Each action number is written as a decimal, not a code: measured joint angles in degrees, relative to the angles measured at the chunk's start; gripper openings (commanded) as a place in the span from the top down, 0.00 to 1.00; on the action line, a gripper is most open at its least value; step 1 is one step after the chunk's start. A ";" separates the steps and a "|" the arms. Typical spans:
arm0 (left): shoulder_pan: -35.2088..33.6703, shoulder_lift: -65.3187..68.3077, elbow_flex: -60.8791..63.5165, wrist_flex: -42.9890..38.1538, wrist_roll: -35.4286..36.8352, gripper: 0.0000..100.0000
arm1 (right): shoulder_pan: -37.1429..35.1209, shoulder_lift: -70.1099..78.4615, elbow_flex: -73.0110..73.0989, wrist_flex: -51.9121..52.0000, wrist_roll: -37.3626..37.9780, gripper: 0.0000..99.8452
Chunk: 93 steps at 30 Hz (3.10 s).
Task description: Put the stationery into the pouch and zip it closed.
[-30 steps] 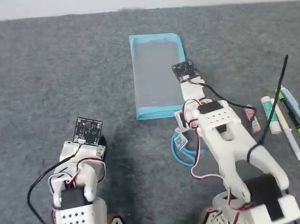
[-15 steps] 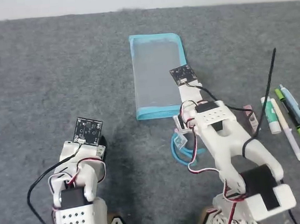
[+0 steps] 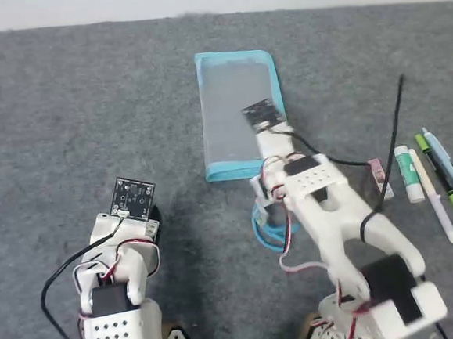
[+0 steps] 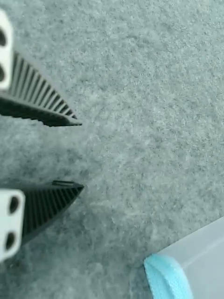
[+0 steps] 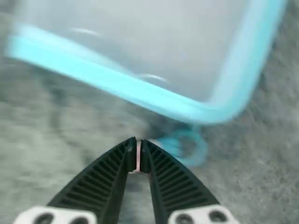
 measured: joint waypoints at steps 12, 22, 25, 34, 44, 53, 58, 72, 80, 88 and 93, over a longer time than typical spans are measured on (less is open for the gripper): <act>0.00 0.00 0.00 0.00 0.00 0.82 | 2.64 -20.22 0.00 8.88 4.04 0.79; 0.00 0.00 0.00 0.00 0.00 0.82 | 12.13 7.47 -16.44 8.88 -11.52 0.79; 0.00 0.00 0.00 0.00 0.00 0.82 | 11.87 16.53 -24.35 11.69 -20.31 0.79; 0.00 0.00 0.00 0.00 0.00 0.82 | 12.22 33.14 -42.20 14.07 -26.29 0.79; 0.00 0.00 0.00 0.00 0.00 0.82 | 7.82 34.90 -45.54 17.32 -28.04 0.79; 0.00 0.00 0.00 0.00 0.00 0.82 | 5.45 30.95 -46.68 22.95 -21.36 0.79; 0.00 0.00 0.00 0.00 0.00 0.82 | 0.70 18.90 -36.40 17.14 -10.81 0.79; 0.00 0.00 0.00 0.00 0.00 0.82 | -3.69 -4.22 -2.20 -4.13 44.40 0.79; 0.00 0.00 0.00 0.00 0.00 0.82 | -3.60 -0.97 -1.49 -2.55 51.34 0.79; 0.00 0.00 0.00 0.00 0.00 0.82 | -3.16 5.36 -1.49 -9.23 51.52 0.79; 0.00 0.00 0.00 0.00 0.00 0.82 | -0.88 9.23 -2.02 -16.70 48.97 0.79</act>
